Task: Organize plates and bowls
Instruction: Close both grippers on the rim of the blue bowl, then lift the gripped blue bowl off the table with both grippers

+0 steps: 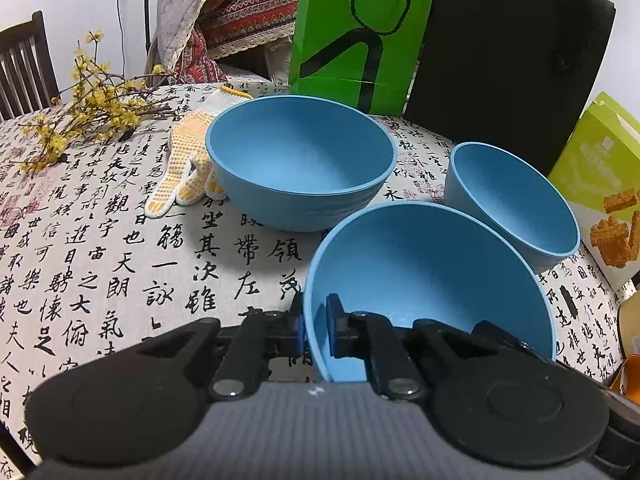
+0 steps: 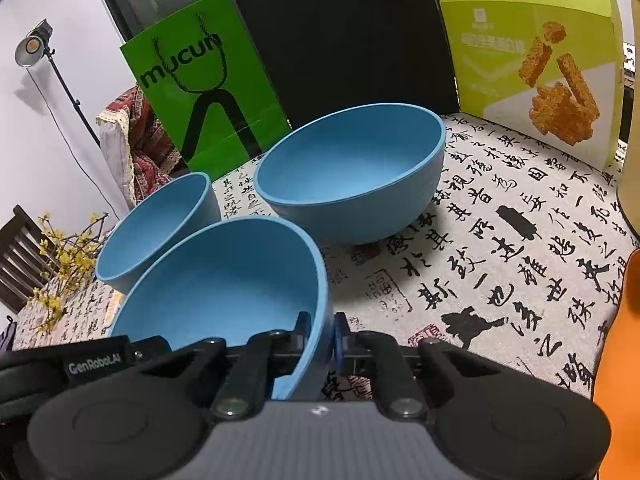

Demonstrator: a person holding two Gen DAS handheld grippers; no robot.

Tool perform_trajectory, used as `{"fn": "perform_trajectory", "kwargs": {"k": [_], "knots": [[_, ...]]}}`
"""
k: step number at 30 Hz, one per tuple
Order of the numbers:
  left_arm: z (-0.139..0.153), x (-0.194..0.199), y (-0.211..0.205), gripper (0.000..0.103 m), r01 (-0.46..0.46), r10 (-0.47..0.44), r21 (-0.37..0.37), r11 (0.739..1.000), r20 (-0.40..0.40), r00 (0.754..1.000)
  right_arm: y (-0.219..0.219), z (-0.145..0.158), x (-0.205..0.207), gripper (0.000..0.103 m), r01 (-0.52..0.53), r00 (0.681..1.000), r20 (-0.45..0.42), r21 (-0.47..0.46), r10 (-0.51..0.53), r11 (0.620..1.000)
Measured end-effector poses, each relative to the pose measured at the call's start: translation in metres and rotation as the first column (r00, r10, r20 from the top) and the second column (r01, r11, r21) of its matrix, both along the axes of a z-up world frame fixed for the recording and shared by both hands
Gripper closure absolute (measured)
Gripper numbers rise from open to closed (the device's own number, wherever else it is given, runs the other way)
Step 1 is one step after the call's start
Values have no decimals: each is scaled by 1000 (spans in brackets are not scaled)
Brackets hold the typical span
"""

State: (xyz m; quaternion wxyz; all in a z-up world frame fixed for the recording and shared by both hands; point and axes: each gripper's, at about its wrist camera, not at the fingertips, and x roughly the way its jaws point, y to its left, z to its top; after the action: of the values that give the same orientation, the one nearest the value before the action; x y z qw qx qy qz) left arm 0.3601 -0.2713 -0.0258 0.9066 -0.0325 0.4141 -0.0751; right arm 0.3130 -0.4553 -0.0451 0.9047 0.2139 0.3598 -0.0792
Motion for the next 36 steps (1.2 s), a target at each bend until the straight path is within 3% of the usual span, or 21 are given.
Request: {"fn": "perform_trajectory", "kwargs": {"k": [10,24,36], "knots": [[4,-5,0,92,5,-5,7,1000,21,1000,3,5,-4,93,-3,1000,20,-28,4,1000],[31,-21,11,92,-7,6,9,1000,90,996,7,15,-9,93,-41,997,65,29,39,999],[45,-33,29,92,-10,9,5,1000,118,993,22,32,-18,93,-56,994,91,23,54,998]]}}
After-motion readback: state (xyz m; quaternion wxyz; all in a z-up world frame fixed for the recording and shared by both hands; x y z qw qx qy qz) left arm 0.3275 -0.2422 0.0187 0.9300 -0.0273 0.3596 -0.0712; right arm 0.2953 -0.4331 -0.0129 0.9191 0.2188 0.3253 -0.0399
